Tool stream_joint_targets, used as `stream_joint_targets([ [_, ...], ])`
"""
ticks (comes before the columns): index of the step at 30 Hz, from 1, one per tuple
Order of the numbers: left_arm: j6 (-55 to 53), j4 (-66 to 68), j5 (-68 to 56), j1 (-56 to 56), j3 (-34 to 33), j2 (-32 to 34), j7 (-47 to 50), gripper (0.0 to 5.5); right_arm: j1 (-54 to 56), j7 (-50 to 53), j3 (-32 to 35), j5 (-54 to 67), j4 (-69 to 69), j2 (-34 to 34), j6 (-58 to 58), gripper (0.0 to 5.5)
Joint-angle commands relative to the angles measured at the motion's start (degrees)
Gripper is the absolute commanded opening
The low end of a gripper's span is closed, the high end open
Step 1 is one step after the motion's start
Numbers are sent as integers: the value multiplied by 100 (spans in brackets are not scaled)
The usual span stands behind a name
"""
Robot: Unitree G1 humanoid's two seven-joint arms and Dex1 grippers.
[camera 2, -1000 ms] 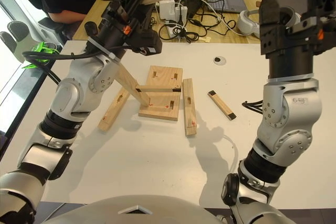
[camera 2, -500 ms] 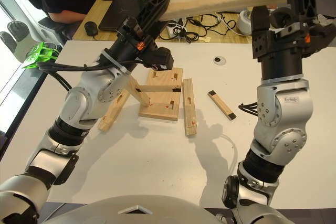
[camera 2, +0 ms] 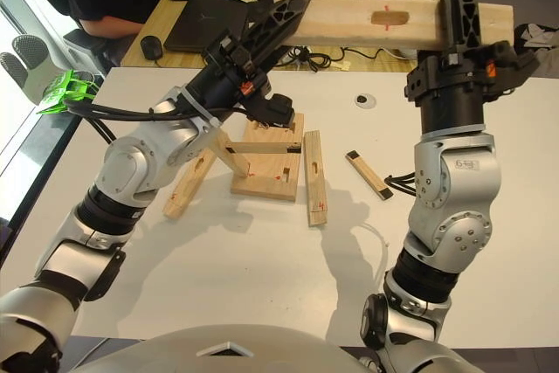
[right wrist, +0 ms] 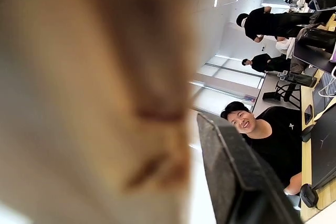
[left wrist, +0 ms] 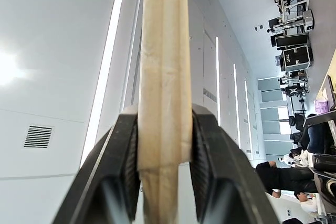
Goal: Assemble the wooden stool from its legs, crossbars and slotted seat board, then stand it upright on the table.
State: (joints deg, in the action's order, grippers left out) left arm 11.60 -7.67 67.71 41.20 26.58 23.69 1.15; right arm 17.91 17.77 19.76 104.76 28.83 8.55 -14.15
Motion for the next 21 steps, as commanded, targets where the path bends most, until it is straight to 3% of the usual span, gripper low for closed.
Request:
stream_joint_targets([
  [1, 93, 114, 49, 157, -28, 21, 74, 103, -50, 75, -5, -4, 42, -83, 40, 130],
  [8, 242, 346, -53, 242, -33, 72, 36, 103, -50, 141, 14, -34, 28, -159, 86, 106],
  [9, 257, 350, -29, 258, -39, 84, 85, 139, -55, 160, 15, -45, 30, -172, 101, 106],
  [21, 281, 418, -1, 238, -95, 126, 126, 312, 43, 218, 149, -131, -179, -94, 196, 100],
])
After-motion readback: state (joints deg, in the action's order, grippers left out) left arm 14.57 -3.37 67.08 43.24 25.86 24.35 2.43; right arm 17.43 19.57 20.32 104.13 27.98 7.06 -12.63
